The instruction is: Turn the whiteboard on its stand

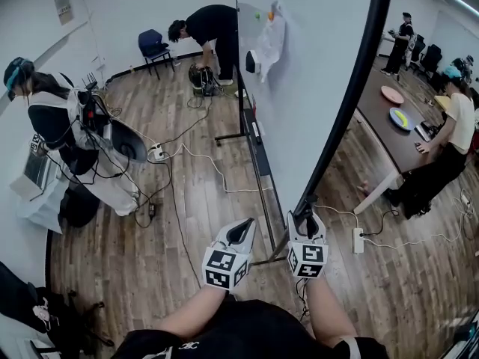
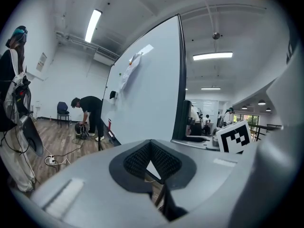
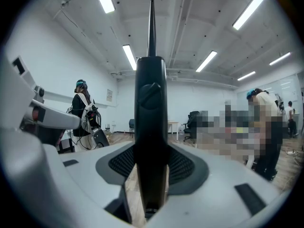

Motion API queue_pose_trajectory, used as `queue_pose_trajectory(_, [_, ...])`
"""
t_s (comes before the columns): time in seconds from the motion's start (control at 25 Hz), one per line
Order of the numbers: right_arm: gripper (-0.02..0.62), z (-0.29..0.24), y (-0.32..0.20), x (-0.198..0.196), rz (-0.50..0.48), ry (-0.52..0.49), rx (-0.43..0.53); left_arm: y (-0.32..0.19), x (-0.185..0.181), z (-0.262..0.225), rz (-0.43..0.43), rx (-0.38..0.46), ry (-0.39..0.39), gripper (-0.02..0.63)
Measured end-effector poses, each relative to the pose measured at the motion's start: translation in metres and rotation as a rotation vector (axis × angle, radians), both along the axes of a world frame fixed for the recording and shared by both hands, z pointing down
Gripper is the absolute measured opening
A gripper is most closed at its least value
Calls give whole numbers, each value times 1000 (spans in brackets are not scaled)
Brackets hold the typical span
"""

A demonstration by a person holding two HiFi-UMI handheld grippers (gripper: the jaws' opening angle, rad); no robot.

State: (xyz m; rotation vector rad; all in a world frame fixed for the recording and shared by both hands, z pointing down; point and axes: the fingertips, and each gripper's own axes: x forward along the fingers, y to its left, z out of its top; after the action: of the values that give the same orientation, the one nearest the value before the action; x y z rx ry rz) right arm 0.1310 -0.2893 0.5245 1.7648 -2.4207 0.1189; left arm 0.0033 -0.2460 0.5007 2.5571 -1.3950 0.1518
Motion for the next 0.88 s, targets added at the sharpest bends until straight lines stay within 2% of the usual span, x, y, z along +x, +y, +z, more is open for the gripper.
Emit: queue_pose_trajectory(0.88, [198,1,76,52,61,-14,31,65,42,9,53,8,15,9])
